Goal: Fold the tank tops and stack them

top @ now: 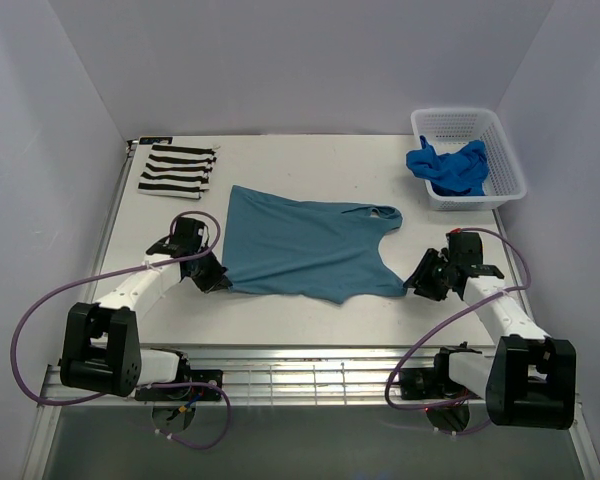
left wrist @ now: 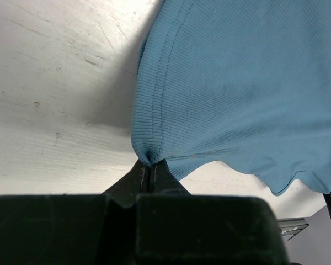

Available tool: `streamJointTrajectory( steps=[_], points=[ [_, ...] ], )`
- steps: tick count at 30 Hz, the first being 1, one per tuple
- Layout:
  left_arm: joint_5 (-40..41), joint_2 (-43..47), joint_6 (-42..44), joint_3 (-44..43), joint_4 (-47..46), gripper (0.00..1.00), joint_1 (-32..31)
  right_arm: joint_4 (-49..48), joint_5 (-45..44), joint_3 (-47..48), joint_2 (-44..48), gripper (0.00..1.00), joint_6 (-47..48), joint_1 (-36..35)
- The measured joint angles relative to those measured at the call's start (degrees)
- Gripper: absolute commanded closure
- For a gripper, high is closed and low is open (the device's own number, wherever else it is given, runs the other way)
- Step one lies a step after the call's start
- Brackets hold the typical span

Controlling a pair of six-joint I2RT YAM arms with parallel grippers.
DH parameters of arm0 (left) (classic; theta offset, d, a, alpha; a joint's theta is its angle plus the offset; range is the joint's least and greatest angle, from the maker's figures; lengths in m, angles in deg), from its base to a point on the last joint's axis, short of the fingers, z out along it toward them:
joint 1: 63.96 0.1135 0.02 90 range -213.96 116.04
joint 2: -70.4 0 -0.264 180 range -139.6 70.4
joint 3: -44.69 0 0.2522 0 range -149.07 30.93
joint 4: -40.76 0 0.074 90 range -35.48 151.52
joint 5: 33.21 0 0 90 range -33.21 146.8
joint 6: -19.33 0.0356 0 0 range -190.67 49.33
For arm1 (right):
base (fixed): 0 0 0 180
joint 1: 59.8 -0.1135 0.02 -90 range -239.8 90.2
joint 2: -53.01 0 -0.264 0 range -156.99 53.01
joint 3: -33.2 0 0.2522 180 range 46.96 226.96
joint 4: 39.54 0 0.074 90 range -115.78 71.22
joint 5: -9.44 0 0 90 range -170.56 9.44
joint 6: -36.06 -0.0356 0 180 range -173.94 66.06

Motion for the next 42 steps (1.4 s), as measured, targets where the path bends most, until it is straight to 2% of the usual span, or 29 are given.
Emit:
streamJointTrajectory(
  steps=[4, 5, 9, 10, 12, 19, 23, 27, 33, 42],
  points=[
    [0.0, 0.0, 0.0, 0.9, 0.0, 1.00, 0.0, -1.5, 0.4, 0.0, -1.9, 0.59, -0.2, 0.3],
    [0.0, 0.0, 0.0, 1.0, 0.1, 1.00, 0.0, -2.0, 0.5, 0.0, -2.6, 0.64, -0.2, 0.3],
    [-0.1, 0.3, 0.0, 1.3, 0.0, 1.00, 0.0, -4.5, 1.0, -1.2, -5.4, 0.69, -0.8, 0.3],
    [-0.2, 0.4, 0.0, 1.6, 0.0, 1.00, 0.0, -5.2, 1.9, -1.7, -5.9, 0.79, -1.1, 0.3],
    [-0.2, 0.6, -0.1, 2.0, 0.1, 1.00, 0.0, -6.4, 2.4, -2.1, -6.1, 0.92, -1.2, 0.3],
    [-0.6, 2.3, -0.1, 1.5, 1.1, 1.00, 0.0, -5.7, 5.9, -1.6, -2.5, 0.92, -2.6, 0.3],
    [-0.2, 7.1, -0.2, -3.5, 2.9, 1.00, 0.0, -1.4, 6.6, 6.3, 4.6, 0.92, -3.0, 0.9],
    [0.4, 13.7, -0.3, -11.3, 3.1, 1.00, 0.0, 0.3, 7.0, 16.3, 12.0, 0.92, -4.1, 4.6],
    [3.1, 19.2, -0.5, -18.5, 5.1, 1.00, 0.0, 0.7, 8.7, 21.8, 21.7, 0.92, -9.1, 11.6],
    [4.4, 20.7, -1.4, -21.4, 12.4, 1.00, 0.0, 1.9, 7.9, 27.4, 22.6, 0.92, -14.2, 12.7]
  ],
)
